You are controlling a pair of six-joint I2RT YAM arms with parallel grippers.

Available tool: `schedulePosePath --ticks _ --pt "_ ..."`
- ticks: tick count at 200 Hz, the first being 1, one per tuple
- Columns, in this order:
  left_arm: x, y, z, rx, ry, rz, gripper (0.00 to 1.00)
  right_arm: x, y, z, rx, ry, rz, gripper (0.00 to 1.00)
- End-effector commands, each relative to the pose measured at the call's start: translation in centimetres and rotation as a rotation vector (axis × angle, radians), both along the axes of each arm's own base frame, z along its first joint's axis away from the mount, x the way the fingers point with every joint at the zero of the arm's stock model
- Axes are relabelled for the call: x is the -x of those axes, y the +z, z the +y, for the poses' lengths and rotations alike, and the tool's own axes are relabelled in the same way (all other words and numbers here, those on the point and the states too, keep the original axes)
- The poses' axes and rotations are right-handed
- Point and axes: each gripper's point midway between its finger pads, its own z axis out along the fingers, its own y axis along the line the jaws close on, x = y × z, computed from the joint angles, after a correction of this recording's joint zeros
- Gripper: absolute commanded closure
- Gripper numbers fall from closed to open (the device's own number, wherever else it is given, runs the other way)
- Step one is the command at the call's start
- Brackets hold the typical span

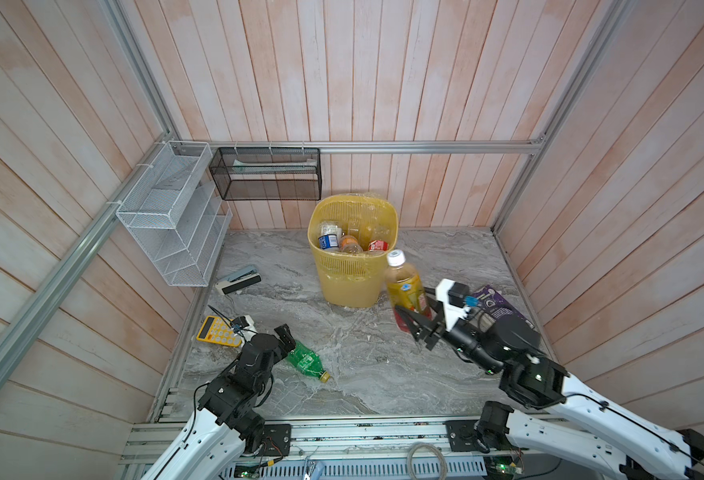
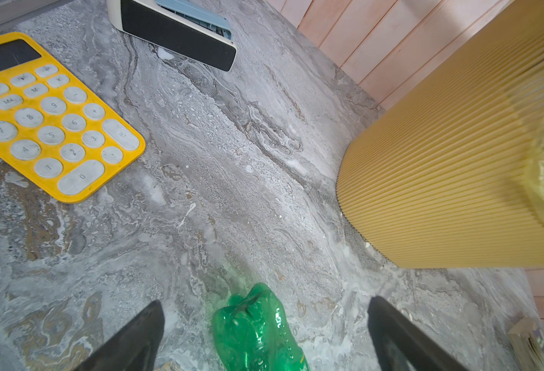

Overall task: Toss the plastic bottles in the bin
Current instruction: 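Close the right gripper on the red-yellow bottle and lift it, then carry the red-yellow bottle over the bin and open the right gripper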

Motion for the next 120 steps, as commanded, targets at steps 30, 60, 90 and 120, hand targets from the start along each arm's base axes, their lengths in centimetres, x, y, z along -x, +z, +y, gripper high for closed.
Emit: schedulePosePath --ticks 30,60,90,120 --pt "-0.9 1.0 -0.8 0.02 -0.015 -0.017 0.0 -3.6 1.5 -0.8 0.047 -0.212 -0.047 0.58" --pt "-0.9 0.7 -1.2 0.035 -0.034 -0.009 0.0 -10.7 3.9 5.0 0.119 -0.102 -0.023 0.58" --pt "-0.5 0.3 -0.8 0.011 -0.023 0.023 0.0 -18.9 3.5 11.0 0.326 -0.125 0.06 0.33" --pt "-0.4 0.7 -0.7 -0.016 -0.031 0.035 0.0 -22.6 2.5 11.1 0.399 -0.209 0.116 0.15"
